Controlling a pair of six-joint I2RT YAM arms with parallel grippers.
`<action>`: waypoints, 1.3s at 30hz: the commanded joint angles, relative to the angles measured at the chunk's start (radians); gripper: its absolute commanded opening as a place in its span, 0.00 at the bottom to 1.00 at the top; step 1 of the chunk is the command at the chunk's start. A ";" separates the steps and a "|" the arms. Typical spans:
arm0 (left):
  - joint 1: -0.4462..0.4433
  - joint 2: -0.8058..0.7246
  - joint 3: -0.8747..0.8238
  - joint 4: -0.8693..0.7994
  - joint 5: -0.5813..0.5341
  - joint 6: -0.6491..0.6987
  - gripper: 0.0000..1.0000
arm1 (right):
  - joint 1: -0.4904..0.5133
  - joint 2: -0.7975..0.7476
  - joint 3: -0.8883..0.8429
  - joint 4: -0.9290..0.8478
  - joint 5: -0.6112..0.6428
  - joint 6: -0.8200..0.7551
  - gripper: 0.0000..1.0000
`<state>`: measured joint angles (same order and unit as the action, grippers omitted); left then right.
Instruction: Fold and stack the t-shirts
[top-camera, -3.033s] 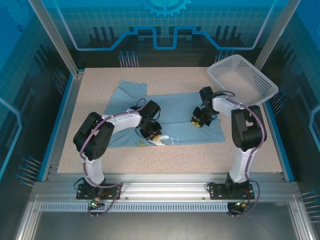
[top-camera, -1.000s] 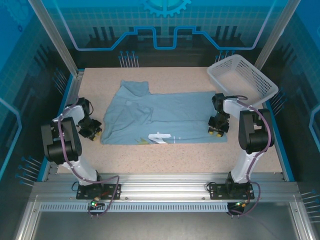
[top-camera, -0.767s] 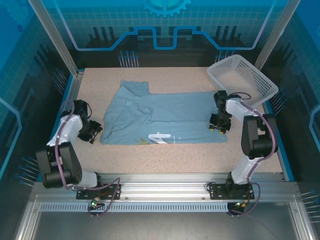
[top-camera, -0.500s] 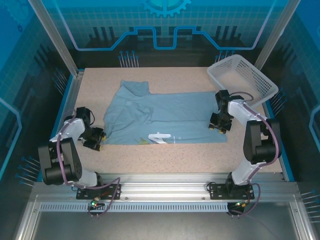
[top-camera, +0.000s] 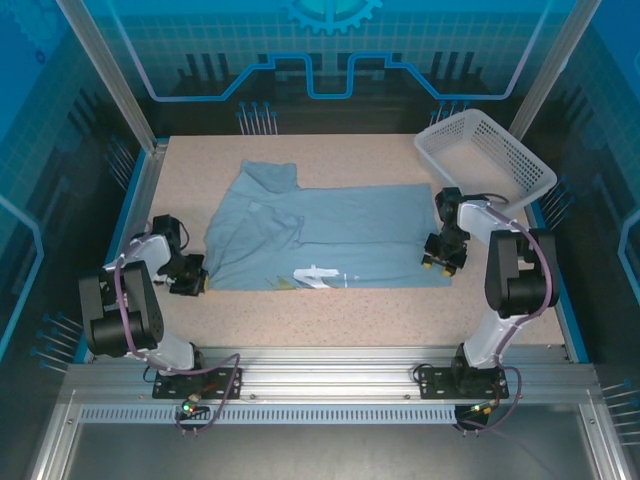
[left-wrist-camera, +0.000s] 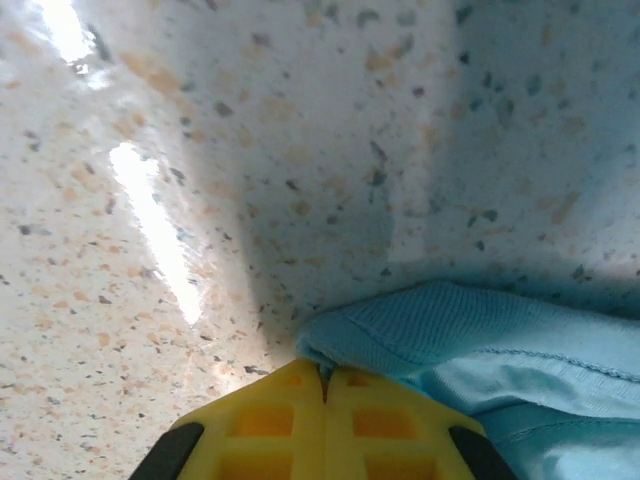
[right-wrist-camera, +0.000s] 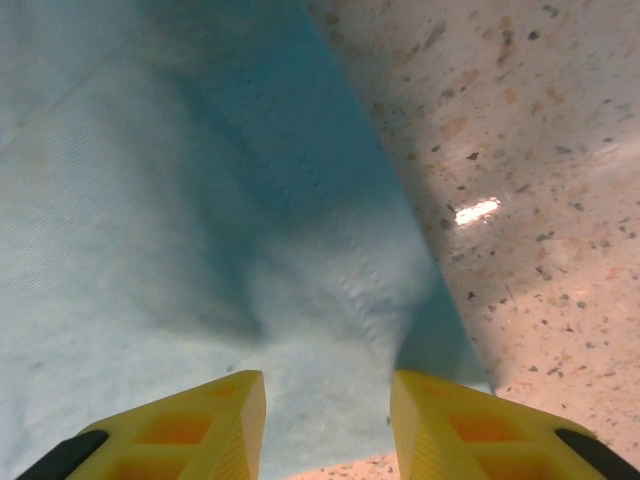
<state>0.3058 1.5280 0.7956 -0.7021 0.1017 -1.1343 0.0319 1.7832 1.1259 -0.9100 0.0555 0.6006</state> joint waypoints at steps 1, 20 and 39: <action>0.038 -0.027 -0.028 -0.046 -0.069 -0.006 0.00 | 0.013 0.055 0.039 -0.056 0.006 0.013 0.38; 0.080 -0.230 -0.074 -0.346 -0.250 -0.152 0.00 | 0.217 -0.148 -0.122 -0.136 0.065 0.129 0.38; -0.118 0.594 1.035 -0.108 0.050 0.513 0.51 | 0.155 0.288 0.629 0.094 0.089 -0.150 0.50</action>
<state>0.2119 2.0239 1.6997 -0.7830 0.0711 -0.8352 0.2001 1.9873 1.6634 -0.8360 0.1146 0.5144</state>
